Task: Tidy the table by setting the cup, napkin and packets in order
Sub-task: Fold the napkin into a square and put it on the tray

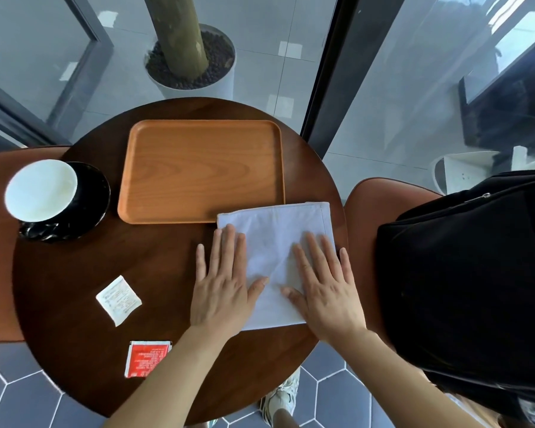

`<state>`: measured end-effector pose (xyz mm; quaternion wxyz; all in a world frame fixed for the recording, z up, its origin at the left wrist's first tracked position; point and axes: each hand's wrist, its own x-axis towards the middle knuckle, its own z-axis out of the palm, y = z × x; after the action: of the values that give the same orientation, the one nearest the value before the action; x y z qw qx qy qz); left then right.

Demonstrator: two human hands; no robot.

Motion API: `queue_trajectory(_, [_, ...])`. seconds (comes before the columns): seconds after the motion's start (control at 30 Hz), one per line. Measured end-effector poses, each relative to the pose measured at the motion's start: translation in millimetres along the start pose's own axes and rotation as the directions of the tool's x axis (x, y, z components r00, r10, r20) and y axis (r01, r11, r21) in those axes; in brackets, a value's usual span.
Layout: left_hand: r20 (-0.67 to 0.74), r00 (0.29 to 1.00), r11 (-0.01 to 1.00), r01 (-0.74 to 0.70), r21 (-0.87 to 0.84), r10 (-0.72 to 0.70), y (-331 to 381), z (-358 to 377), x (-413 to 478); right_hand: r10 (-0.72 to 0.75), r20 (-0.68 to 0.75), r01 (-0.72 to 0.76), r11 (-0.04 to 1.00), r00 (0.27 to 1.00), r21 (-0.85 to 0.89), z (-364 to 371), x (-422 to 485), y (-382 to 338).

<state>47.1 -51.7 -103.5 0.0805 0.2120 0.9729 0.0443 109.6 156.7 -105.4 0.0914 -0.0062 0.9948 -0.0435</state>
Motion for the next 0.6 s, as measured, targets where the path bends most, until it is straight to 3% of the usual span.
queue_trajectory(0.13, [-0.138, 0.976, 0.976, -0.184, -0.121, 0.167, -12, -11, -27, -0.006, -0.035, 0.007, 0.999, 0.999, 0.048, -6, -15, 3])
queue_trajectory(0.27, [-0.176, 0.917, 0.901, -0.39, -0.192, 0.359, -37, -18, -58, -0.153, -0.116, 0.164, 0.982, 0.981, 0.092, -9, -37, 11])
queue_trajectory(0.4, [-0.104, 0.89, 0.876, -0.455, -0.158, 0.443, -51, -22, -68, -0.237, -0.124, 0.248, 0.965, 0.963, 0.082, -12, -52, 20])
queue_trajectory(0.6, [-0.21, 0.815, 0.834, -0.552, -0.001, 0.54, -42, -23, -63, -0.307, -0.092, 0.316, 0.942, 0.947, 0.115, -19, -57, 36])
